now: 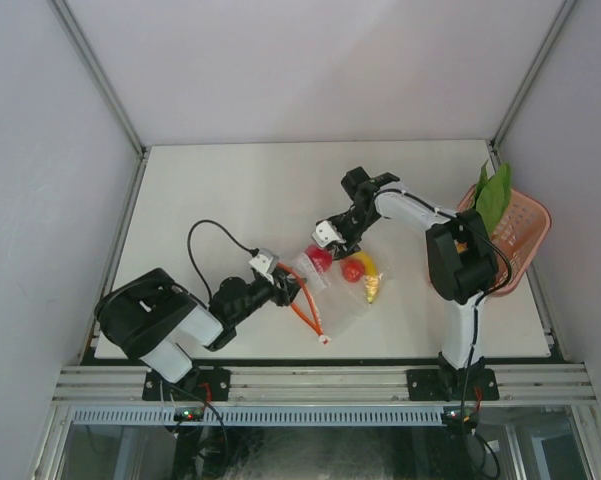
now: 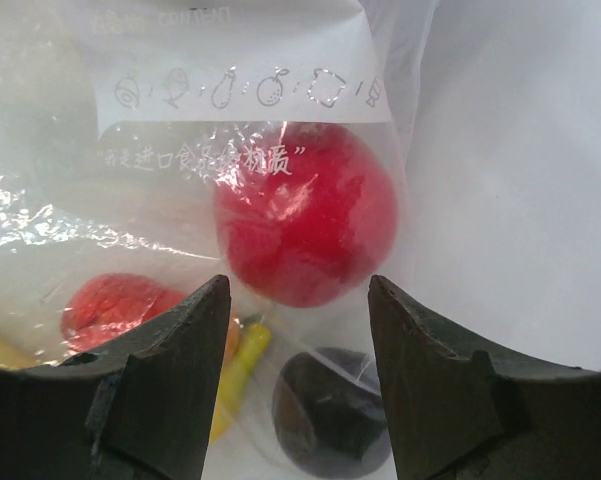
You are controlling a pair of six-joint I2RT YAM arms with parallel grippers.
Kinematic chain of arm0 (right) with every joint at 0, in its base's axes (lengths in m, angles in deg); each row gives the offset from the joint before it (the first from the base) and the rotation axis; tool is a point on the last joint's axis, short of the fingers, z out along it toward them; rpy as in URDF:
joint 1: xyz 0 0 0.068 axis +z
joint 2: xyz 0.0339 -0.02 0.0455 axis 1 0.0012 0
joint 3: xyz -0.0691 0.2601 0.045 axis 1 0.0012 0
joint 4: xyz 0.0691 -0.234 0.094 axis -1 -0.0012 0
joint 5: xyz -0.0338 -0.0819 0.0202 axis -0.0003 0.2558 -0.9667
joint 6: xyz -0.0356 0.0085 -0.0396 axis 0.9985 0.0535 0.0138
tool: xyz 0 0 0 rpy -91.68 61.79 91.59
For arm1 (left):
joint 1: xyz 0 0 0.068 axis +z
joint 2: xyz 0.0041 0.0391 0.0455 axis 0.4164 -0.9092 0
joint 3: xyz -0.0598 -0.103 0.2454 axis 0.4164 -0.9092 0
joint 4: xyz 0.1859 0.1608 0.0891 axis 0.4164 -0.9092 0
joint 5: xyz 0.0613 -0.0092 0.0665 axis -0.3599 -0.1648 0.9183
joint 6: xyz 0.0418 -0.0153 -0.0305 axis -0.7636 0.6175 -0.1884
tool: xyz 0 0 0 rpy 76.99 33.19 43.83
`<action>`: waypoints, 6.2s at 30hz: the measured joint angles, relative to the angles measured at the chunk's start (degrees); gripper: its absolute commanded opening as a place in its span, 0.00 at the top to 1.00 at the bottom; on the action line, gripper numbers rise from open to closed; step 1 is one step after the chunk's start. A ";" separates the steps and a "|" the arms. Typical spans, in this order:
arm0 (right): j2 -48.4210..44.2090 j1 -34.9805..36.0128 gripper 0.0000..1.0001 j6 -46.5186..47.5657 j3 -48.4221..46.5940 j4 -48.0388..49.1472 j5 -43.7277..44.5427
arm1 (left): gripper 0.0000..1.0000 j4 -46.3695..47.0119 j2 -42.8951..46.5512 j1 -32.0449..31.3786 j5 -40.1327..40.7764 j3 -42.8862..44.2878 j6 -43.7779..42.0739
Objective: Open the zip-top bag and remove the fake food
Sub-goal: Pick up the fake fruit from the zipper food storage bag.
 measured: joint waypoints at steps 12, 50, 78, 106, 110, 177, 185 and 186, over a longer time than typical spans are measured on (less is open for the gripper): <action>6.16 1.60 0.70 3.45 -5.03 -4.31 0.66 | 0.20 0.52 -7.85 -1.29 2.25 4.31 -10.91; 11.13 -0.92 0.66 4.57 -11.78 -16.17 -8.37 | 0.22 4.52 -15.72 -1.84 -2.93 8.50 -22.71; 10.03 1.40 0.78 6.60 -6.99 -12.87 -6.49 | 0.01 3.37 -16.70 -3.13 -2.95 9.16 -25.90; 7.06 0.11 0.92 -0.11 -0.92 -5.16 -2.29 | 0.64 1.97 -4.28 -3.21 -2.75 0.79 0.81; 6.54 -0.50 0.91 -1.97 0.55 -2.36 -0.52 | 0.68 0.81 -1.49 -2.10 -3.39 -2.21 7.61; -36.89 4.52 0.20 -53.70 24.00 28.79 -15.50 | 0.83 -57.44 56.43 23.43 -12.41 6.01 44.35; -39.19 3.98 0.04 -63.32 28.61 40.63 -17.94 | 0.84 -39.26 43.23 14.47 -17.05 6.08 52.15; -39.34 3.85 0.03 -65.11 29.03 42.58 -18.01 | 0.84 -36.52 41.68 13.57 -17.33 6.16 53.07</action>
